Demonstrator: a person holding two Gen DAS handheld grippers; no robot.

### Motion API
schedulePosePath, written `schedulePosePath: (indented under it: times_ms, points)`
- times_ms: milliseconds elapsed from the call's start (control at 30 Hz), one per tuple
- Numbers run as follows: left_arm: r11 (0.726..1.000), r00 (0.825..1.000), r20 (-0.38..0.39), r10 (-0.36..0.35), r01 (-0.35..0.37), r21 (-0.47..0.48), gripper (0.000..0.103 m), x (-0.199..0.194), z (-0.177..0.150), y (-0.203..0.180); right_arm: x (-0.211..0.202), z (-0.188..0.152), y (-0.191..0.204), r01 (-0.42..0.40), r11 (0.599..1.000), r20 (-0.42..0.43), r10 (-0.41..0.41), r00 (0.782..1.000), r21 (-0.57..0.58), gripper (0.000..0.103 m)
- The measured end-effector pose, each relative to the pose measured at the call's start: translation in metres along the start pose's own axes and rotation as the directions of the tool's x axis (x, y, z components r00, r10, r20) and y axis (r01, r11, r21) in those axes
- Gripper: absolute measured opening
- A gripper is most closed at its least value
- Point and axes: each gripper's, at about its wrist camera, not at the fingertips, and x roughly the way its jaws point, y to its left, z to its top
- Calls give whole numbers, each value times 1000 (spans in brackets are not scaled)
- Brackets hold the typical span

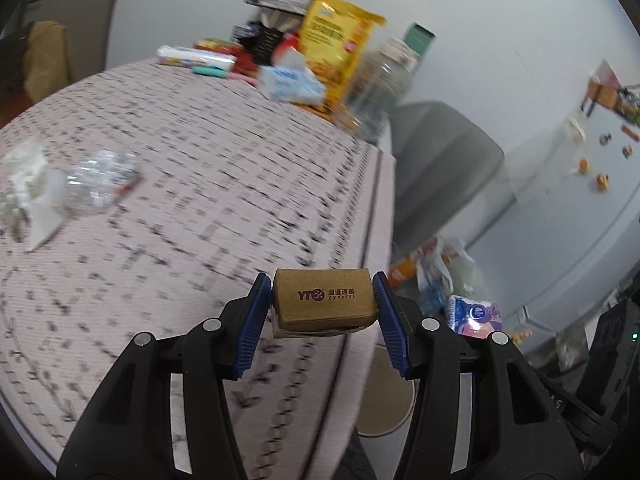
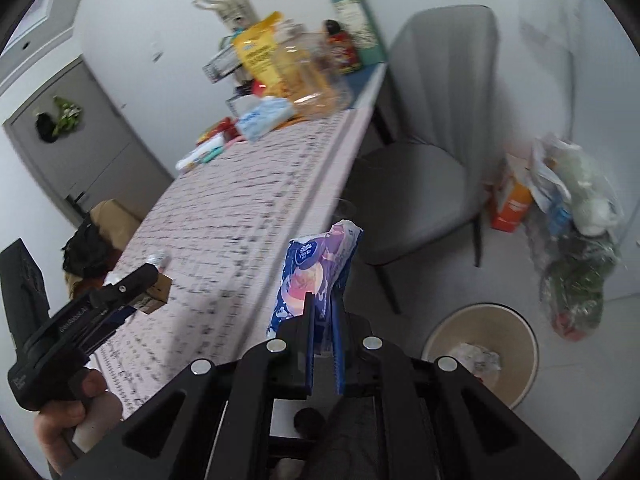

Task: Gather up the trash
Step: 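Carry both held items over the beige bin and open both grippers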

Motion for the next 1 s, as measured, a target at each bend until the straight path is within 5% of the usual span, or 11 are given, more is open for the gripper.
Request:
schedulePosePath:
  times_ms: [600,667,700,733,1000]
  points:
    - [983,985,-171,-24,55,176,52,77,-31,-94,33,-33,-136,164,969,-61,-155,986,186,12]
    - [980,982,-186,-24,60,187,52,83,-34,-101,40,-37,-148,186,962,-77,-174,982,200,32]
    - [979,980,-198,-27,66,192,52,87,-36,-104,43,-40,-157,217,954,-82,-204,976,209,63]
    - [978,978,-208,-30,71,196,52,90,-38,-107,42,-43,-163,237,947,-79,-225,971,217,70]
    - [965,954,-296,-35,110,239,52,123,-62,-137,24,-55,-196,226,934,-78,-212,974,276,72]
